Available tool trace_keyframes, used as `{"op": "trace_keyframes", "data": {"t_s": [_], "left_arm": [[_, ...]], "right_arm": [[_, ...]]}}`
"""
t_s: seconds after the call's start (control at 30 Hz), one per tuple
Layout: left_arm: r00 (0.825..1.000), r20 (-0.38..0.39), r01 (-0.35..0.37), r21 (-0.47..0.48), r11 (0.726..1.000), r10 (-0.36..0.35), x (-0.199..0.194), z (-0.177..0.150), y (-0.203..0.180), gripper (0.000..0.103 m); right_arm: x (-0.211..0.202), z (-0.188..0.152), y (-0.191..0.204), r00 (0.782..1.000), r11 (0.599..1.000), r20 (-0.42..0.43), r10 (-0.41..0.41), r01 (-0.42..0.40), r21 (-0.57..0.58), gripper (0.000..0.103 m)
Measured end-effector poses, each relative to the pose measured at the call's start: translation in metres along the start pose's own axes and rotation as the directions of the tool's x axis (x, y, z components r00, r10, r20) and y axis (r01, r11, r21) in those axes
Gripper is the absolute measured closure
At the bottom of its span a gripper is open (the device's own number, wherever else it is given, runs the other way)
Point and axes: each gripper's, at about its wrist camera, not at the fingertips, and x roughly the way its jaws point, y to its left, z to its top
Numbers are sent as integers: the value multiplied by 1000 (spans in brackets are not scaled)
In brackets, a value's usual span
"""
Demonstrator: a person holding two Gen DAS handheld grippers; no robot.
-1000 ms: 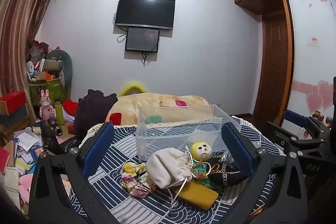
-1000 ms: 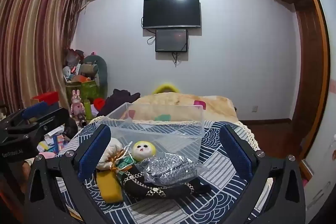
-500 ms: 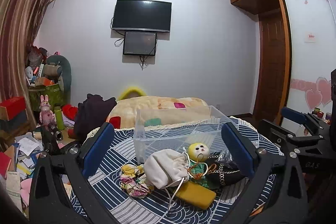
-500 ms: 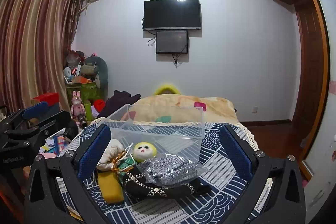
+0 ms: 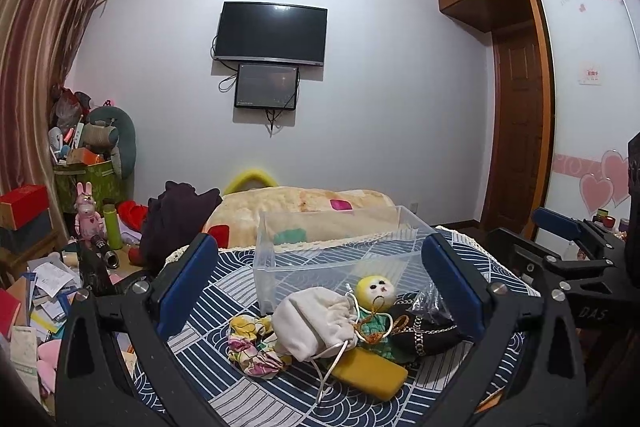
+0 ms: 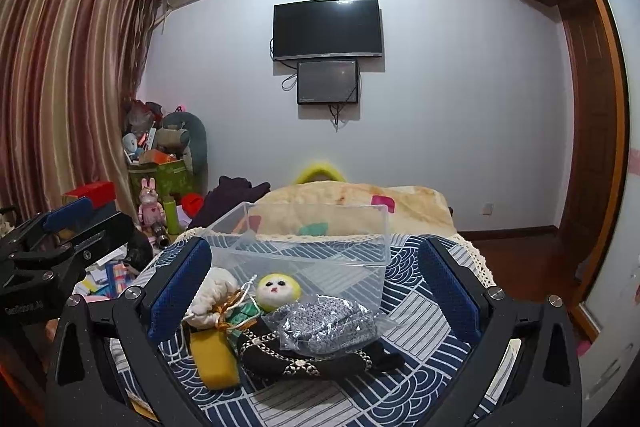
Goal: Organize soft objects
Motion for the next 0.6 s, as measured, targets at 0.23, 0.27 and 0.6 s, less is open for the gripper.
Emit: {"op": "trace_keyframes", "data": {"t_s": [0.23, 0.27, 0.6], "left_arm": [[1000, -1, -1, 3, 1000, 1, 1, 0, 0, 0], [1000, -1, 1, 3, 1000, -1, 1, 0, 0, 0], [1000, 3, 4, 3, 1000, -4, 0, -1, -1, 0]], "right_arm": [[-2, 0, 1, 1000, 1000, 6, 1, -1, -5, 0], [-1, -1, 2, 1000, 1000, 6, 1, -1, -6, 0], [-1, 0, 2, 1000, 1000, 6, -1, 1, -7, 0]]}}
